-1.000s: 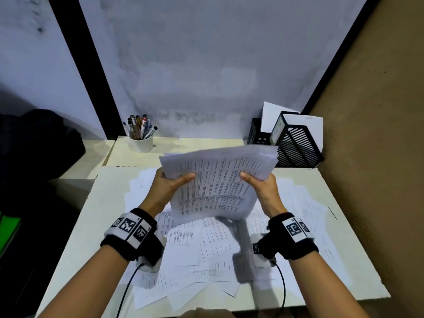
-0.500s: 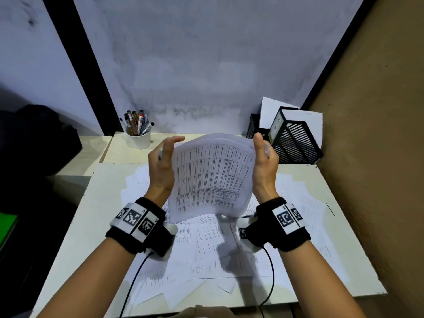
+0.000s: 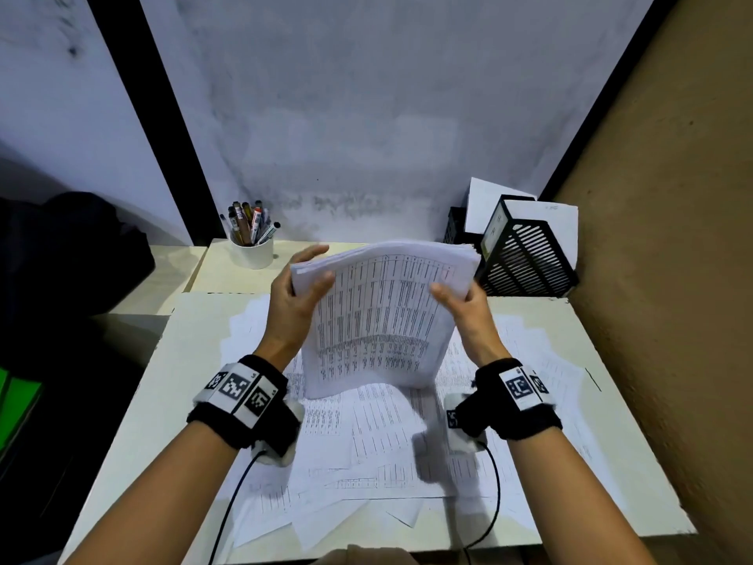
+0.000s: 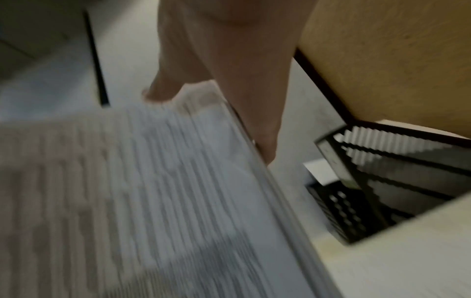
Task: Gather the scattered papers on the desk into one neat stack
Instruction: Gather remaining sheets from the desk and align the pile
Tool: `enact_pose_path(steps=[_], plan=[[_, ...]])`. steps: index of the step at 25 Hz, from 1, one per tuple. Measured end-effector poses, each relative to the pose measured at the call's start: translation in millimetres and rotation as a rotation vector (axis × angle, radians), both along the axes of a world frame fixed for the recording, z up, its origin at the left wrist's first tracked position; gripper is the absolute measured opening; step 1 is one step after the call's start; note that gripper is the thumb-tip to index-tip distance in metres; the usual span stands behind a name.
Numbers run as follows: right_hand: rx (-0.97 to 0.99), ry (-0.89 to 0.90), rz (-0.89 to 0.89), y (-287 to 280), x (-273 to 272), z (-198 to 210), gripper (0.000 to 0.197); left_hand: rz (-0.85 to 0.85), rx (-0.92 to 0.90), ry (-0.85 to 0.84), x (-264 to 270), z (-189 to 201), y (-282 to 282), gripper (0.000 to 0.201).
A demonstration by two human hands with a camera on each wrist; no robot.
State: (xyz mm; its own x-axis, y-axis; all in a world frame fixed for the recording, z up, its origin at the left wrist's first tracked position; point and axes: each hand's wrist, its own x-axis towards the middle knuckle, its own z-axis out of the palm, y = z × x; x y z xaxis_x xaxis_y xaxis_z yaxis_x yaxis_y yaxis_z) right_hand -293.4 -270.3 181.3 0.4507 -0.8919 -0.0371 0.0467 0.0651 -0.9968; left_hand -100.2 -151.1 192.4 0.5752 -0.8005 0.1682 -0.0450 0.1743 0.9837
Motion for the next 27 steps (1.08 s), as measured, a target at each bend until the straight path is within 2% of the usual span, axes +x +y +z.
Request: enact_pose_path(steps=[3,4,7,9,11,13,14,16,17,20,22,23,25,27], plan=[[0.1,0.217,0.082,5.2,-7.7,-29.0,0.041,-0.172,0.347,0.089,6.7,-28.4,9.0,0.081],[0.102,0.245,0.079,7.4,-6.7,-34.2,0.036,-0.196,0.422,0.1,8.0,-35.5,9.7,0.08],[0.086,0.254,0.001,19.5,-4.0,-35.1,0.017,-0.18,0.456,0.114,3.0,-41.1,11.7,0.052],[0.036,0.256,-0.04,18.9,-2.9,-18.9,0.016,-0.147,0.403,0.124,3.1,-41.6,13.2,0.046],[-0.026,0.182,-0.064,12.6,-6.9,1.3,0.019,-0.192,0.387,0.07,2.5,-38.9,18.2,0.036],[-0.044,0.079,-0.087,2.4,-11.4,16.6,0.008,-0.294,0.415,-0.001,-2.6,-38.2,23.6,0.032],[-0.041,0.06,-0.091,-4.2,-15.5,19.7,0.004,-0.285,0.433,-0.035,-7.8,-38.7,23.7,0.027],[-0.015,0.12,-0.083,-15.7,-34.3,8.5,0.013,-0.153,0.46,-0.093,-15.8,-45.2,22.3,0.013],[0.022,0.206,-0.117,-24.9,-55.2,-9.0,0.017,-0.092,0.495,-0.122,-17.2,-53.4,23.2,0.019],[0.221,0.638,-0.309,-41.7,-143.1,-75.5,0.044,0.006,0.641,-0.127,-14.3,-83.2,39.6,0.031],[0.324,0.934,-0.31,-37.0,-184.0,-114.3,0.062,0.032,0.732,-0.111,-10.6,-104.1,54.5,0.033],[0.363,0.994,-0.305,-30.2,-189.8,-125.8,0.067,0.047,0.758,-0.109,-10.4,-112.6,59.7,0.034],[0.42,0.956,-0.334,-13.9,-180.7,-136.0,0.074,0.085,0.781,-0.104,-11.9,-125.5,63.6,0.037],[0.413,0.926,-0.349,-5.6,-162.0,-136.6,0.072,0.114,0.79,-0.076,-16.6,-135.6,63.9,0.037]])
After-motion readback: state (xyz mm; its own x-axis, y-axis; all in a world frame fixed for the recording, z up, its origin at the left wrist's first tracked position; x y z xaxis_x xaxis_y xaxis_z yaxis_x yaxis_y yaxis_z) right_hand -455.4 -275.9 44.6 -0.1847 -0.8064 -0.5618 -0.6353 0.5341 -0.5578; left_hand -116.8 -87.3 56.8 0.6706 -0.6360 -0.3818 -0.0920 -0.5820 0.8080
